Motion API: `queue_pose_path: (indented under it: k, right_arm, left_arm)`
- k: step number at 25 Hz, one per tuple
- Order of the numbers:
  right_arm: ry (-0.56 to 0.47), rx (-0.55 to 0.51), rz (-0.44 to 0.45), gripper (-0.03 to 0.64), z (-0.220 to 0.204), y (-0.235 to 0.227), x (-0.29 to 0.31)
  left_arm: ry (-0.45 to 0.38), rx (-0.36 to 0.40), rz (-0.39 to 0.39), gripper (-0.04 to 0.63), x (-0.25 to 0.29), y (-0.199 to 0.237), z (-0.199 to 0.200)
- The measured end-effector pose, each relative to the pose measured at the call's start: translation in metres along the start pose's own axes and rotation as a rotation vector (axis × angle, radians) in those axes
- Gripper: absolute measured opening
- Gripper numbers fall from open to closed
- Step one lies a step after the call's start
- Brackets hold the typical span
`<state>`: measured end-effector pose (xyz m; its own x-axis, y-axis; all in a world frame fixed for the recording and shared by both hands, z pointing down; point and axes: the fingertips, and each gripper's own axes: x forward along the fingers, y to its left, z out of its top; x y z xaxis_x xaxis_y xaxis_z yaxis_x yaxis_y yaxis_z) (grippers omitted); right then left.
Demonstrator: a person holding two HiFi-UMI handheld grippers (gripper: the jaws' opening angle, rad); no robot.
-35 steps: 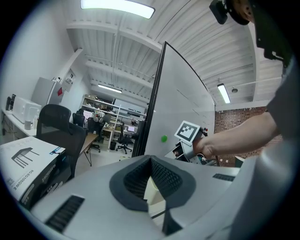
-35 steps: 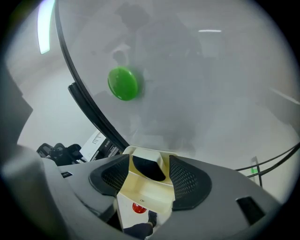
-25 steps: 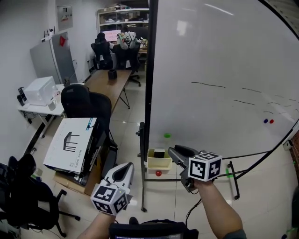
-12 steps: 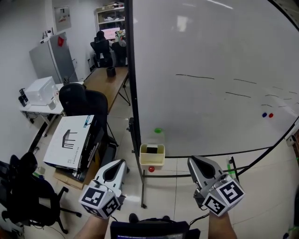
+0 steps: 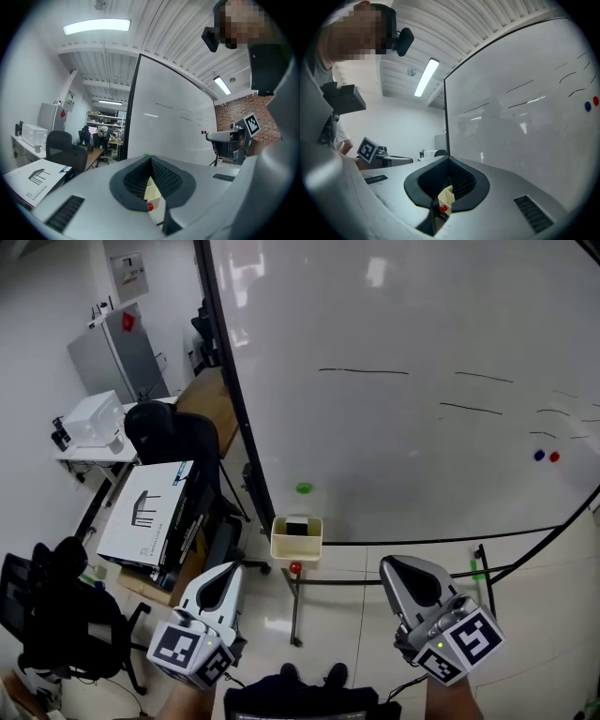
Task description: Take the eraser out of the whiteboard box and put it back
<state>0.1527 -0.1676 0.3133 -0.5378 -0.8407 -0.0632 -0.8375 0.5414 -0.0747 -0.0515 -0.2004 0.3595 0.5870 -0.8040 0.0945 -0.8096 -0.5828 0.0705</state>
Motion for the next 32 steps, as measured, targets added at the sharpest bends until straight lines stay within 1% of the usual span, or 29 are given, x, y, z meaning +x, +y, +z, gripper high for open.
queue_pose_path:
  k: [4,6,10,14,18,21,23,27,29,32]
  right_arm:
    - [0.020,-0.014,-0.018,0.021,0.001,0.007,-0.012]
    - [0.038,-0.028,-0.039,0.021,0.002,0.011,-0.013]
    - [0.072,-0.057,-0.079,0.021,-0.001,0.017,-0.017]
    - [0.060,-0.043,-0.106,0.021,-0.002,0.014,-0.034]
    - [0.044,-0.042,-0.098,0.021,0.007,0.009,-0.071]
    - [0.024,-0.051,-0.086,0.021,0.014,-0.005,-0.102]
    - [0.035,-0.064,-0.064,0.021,0.016,-0.013,-0.126]
    - [0.044,-0.122,-0.015,0.021,0.027,-0.034,-0.171]
    - [0.043,-0.102,-0.021,0.020,0.029,-0.047,-0.189]
    - [0.033,-0.087,-0.066,0.020,0.034,-0.059,-0.213]
  left_arm:
    - [-0.012,0.022,-0.002,0.029,-0.013,-0.011,0.001]
    - [-0.023,0.009,-0.004,0.029,-0.015,-0.008,-0.001]
    - [-0.032,-0.024,-0.051,0.029,-0.014,-0.007,-0.008]
    - [-0.030,-0.033,-0.070,0.029,-0.012,-0.022,-0.012]
    - [-0.025,-0.008,-0.072,0.029,-0.019,-0.064,-0.003]
    - [-0.051,0.023,-0.055,0.029,-0.021,-0.101,0.007]
    - [-0.063,0.019,-0.042,0.029,-0.022,-0.131,0.009]
    - [-0.083,0.005,-0.034,0.029,-0.014,-0.193,0.007]
    - [-0.089,-0.006,-0.041,0.029,-0.009,-0.217,0.008]
    - [-0.095,0.008,-0.061,0.029,-0.012,-0.240,0.013]
